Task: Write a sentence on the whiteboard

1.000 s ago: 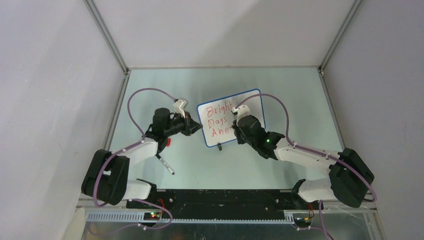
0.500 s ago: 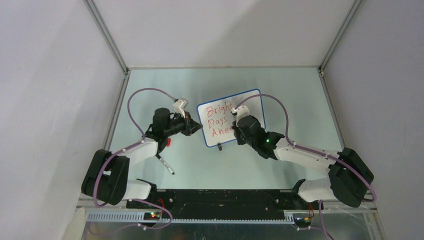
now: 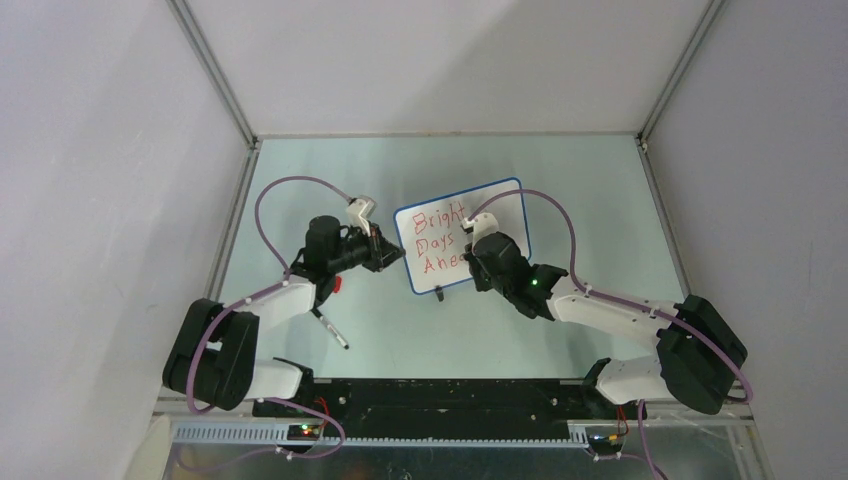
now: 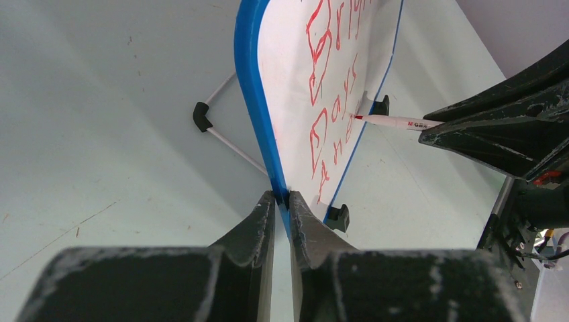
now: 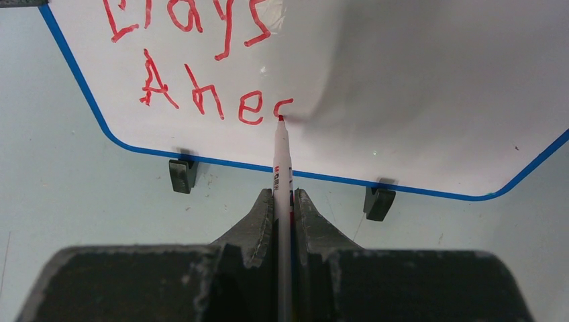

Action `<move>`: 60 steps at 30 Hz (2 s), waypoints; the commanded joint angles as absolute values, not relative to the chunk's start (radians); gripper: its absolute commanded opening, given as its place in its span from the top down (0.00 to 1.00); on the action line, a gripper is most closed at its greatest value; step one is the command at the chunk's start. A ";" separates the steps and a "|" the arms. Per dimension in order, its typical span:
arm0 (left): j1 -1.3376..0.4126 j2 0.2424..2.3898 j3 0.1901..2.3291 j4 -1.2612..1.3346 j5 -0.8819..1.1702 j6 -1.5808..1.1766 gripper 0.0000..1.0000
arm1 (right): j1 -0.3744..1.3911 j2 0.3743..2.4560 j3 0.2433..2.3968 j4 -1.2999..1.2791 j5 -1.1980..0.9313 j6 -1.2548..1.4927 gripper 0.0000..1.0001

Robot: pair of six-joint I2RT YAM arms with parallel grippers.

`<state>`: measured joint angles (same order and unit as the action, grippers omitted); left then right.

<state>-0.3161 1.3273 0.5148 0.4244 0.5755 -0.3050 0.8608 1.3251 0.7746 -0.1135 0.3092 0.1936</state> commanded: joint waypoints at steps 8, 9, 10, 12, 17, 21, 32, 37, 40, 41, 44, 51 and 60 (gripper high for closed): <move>-0.327 1.296 0.554 0.446 0.588 -0.279 0.85 | 0.858 1.322 0.810 -0.101 0.371 0.173 1.00; -0.327 1.297 0.554 0.447 0.588 -0.279 0.85 | 0.859 1.323 0.815 -0.101 0.371 0.173 1.00; -0.328 1.298 0.554 0.446 0.589 -0.279 0.85 | 0.858 1.324 0.819 -0.105 0.372 0.173 1.00; -0.327 1.299 0.554 0.446 0.588 -0.279 0.85 | 0.857 1.331 0.830 -0.108 0.375 0.171 1.00; -0.328 1.299 0.554 0.447 0.588 -0.279 0.85 | 0.855 1.335 0.845 -0.109 0.375 0.168 1.00; -0.327 1.299 0.555 0.446 0.589 -0.279 0.85 | 0.855 1.334 0.851 -0.109 0.371 0.166 1.00; -0.327 1.299 0.555 0.444 0.586 -0.278 0.85 | 0.854 1.347 0.849 -0.141 0.367 0.186 1.00; -0.328 1.296 0.555 0.443 0.585 -0.277 0.85 | 0.855 1.345 0.835 -0.147 0.365 0.191 1.00; -0.327 1.296 0.555 0.443 0.584 -0.278 0.85 | 0.854 1.340 0.831 -0.150 0.366 0.190 1.00; -0.327 1.296 0.555 0.443 0.584 -0.278 0.85 | 0.853 1.340 0.828 -0.153 0.365 0.191 1.00; -0.328 1.296 0.555 0.442 0.585 -0.278 0.85 | 0.854 1.339 0.824 -0.157 0.364 0.192 1.00; -0.327 1.293 0.554 0.440 0.583 -0.276 0.85 | 0.855 1.340 0.821 -0.166 0.363 0.194 1.00; -0.327 1.289 0.554 0.440 0.582 -0.275 0.85 | 0.856 1.330 0.821 -0.169 0.361 0.195 1.00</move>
<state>-0.3161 1.3254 0.5148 0.4225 0.5758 -0.3046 0.8597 1.3342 0.8104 -0.1673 0.3504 0.1841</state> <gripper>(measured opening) 0.147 0.136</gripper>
